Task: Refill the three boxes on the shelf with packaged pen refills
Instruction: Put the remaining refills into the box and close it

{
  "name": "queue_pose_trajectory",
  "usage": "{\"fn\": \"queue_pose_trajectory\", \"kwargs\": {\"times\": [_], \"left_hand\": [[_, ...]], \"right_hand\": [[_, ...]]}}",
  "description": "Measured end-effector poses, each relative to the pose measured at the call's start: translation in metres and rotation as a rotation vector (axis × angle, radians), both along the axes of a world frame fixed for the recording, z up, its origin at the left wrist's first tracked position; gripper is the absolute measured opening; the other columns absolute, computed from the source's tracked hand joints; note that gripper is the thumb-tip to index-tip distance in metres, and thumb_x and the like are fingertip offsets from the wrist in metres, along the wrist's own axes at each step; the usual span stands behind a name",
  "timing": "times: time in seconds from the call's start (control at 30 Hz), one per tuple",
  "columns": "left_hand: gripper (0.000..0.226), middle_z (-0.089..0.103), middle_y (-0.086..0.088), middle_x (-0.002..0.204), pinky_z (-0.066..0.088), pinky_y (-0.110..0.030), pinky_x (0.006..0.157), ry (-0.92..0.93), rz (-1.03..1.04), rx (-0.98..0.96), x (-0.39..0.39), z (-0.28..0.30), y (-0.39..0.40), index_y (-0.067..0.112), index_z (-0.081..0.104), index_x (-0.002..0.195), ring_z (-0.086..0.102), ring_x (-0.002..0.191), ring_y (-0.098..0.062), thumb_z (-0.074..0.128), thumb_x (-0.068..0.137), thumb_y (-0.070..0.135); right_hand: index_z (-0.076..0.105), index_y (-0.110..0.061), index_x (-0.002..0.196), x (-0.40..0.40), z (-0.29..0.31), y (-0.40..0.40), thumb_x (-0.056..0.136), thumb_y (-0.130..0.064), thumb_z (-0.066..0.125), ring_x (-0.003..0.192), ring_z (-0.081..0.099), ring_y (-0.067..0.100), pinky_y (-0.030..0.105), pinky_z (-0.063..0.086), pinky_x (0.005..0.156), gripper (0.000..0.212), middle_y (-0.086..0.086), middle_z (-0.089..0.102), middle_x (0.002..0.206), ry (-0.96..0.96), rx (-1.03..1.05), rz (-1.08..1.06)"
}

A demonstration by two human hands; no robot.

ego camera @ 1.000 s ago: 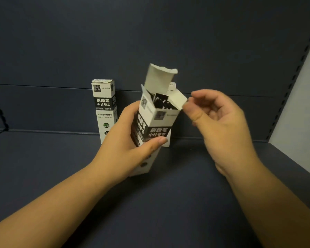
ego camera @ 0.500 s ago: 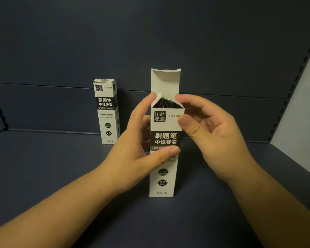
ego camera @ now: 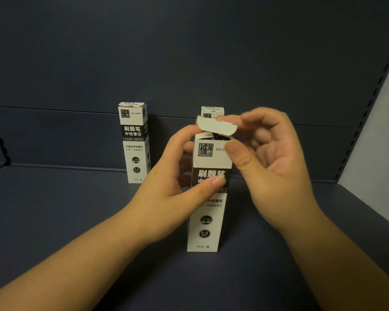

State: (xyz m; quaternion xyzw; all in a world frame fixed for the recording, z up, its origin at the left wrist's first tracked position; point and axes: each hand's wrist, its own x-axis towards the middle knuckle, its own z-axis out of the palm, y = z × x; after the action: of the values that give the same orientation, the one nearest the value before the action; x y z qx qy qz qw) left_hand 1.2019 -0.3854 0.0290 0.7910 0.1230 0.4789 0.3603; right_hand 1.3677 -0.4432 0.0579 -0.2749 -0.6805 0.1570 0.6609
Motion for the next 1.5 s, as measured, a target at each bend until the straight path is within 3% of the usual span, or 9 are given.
{"fn": "queue_pose_trajectory", "kwargs": {"times": [0.13, 0.23, 0.37, 0.47, 0.7, 0.83, 0.97, 1.27, 1.5], "left_hand": [[0.073, 0.058, -0.006, 0.13, 0.056, -0.052, 0.091, -0.012, 0.023, 0.023, 0.0, -0.003, 0.0, 0.039, 0.029, 0.147, 0.063, 0.117, -0.031, 0.07, 0.087, 0.028], [0.075, 0.058, -0.007, 0.126, 0.057, -0.053, 0.086, -0.027, 0.042, 0.081, 0.001, -0.006, 0.001, 0.038, 0.023, 0.146, 0.065, 0.11, -0.032, 0.069, 0.088, 0.027], [0.086, 0.058, -0.002, 0.124, 0.058, -0.045, 0.086, -0.016, 0.062, 0.136, 0.0, -0.006, 0.001, 0.051, 0.009, 0.15, 0.067, 0.108, -0.028, 0.066, 0.09, 0.029], [0.085, 0.059, 0.009, 0.124, 0.055, -0.029, 0.09, 0.03, 0.081, 0.198, -0.002, -0.005, -0.001, 0.059, 0.006, 0.149, 0.065, 0.113, -0.019, 0.063, 0.092, 0.033], [0.088, 0.056, 0.013, 0.134, 0.056, -0.033, 0.092, 0.057, 0.081, 0.201, -0.003, -0.004, -0.004, 0.06, 0.002, 0.149, 0.062, 0.121, -0.015, 0.063, 0.091, 0.035], [0.092, 0.058, 0.018, 0.127, 0.056, -0.026, 0.088, 0.057, 0.116, 0.209, -0.003, -0.002, -0.005, 0.066, -0.004, 0.146, 0.062, 0.119, -0.011, 0.063, 0.089, 0.037], [0.095, 0.059, 0.019, 0.124, 0.056, -0.025, 0.088, 0.074, 0.131, 0.215, -0.002, 0.0, -0.007, 0.068, -0.009, 0.143, 0.063, 0.117, -0.009, 0.063, 0.089, 0.039], [0.096, 0.056, 0.03, 0.128, 0.058, -0.028, 0.088, 0.116, 0.168, 0.169, -0.001, 0.006, -0.013, 0.076, -0.012, 0.135, 0.061, 0.116, 0.002, 0.064, 0.082, 0.053], [0.088, 0.056, 0.023, 0.133, 0.058, -0.029, 0.088, 0.118, 0.169, 0.178, -0.003, 0.004, -0.012, 0.074, 0.003, 0.138, 0.062, 0.116, 0.001, 0.067, 0.082, 0.05]], "right_hand": [[0.056, -0.021, 0.132, 0.002, -0.001, 0.001, 0.099, -0.007, 0.057, 0.123, 0.062, 0.021, 0.035, 0.056, 0.094, 0.036, 0.002, 0.063, 0.128, -0.141, 0.027, -0.108], [0.061, -0.016, 0.127, 0.003, -0.003, 0.002, 0.101, -0.007, 0.055, 0.12, 0.062, 0.022, 0.03, 0.056, 0.09, 0.028, 0.002, 0.062, 0.124, -0.197, 0.055, -0.138], [0.061, -0.018, 0.123, 0.005, -0.005, 0.005, 0.1, -0.007, 0.055, 0.123, 0.06, 0.024, 0.04, 0.057, 0.094, 0.026, 0.002, 0.061, 0.127, -0.234, 0.069, -0.15], [0.063, -0.015, 0.122, 0.004, -0.004, 0.004, 0.1, -0.007, 0.055, 0.12, 0.063, 0.024, 0.038, 0.058, 0.091, 0.025, 0.007, 0.063, 0.125, -0.175, 0.027, -0.104], [0.065, -0.009, 0.121, -0.003, 0.0, 0.001, 0.099, -0.01, 0.054, 0.106, 0.067, 0.008, 0.022, 0.057, 0.082, 0.025, 0.012, 0.065, 0.12, -0.014, -0.044, -0.034], [0.067, -0.016, 0.123, -0.003, 0.0, 0.004, 0.099, -0.014, 0.055, 0.12, 0.064, 0.014, 0.022, 0.054, 0.091, 0.027, 0.002, 0.067, 0.124, -0.038, -0.035, -0.082], [0.07, -0.015, 0.12, -0.003, 0.003, 0.003, 0.098, -0.016, 0.057, 0.12, 0.065, 0.014, 0.022, 0.055, 0.09, 0.026, -0.002, 0.069, 0.123, 0.032, -0.069, -0.049], [0.072, -0.014, 0.118, -0.002, 0.006, 0.0, 0.095, -0.021, 0.058, 0.119, 0.066, 0.01, 0.021, 0.054, 0.09, 0.028, -0.002, 0.071, 0.124, 0.046, -0.137, -0.019], [0.072, -0.016, 0.112, 0.003, 0.003, 0.003, 0.098, -0.021, 0.056, 0.12, 0.065, 0.015, 0.026, 0.054, 0.093, 0.022, 0.0, 0.071, 0.121, -0.072, -0.061, -0.063]]}}
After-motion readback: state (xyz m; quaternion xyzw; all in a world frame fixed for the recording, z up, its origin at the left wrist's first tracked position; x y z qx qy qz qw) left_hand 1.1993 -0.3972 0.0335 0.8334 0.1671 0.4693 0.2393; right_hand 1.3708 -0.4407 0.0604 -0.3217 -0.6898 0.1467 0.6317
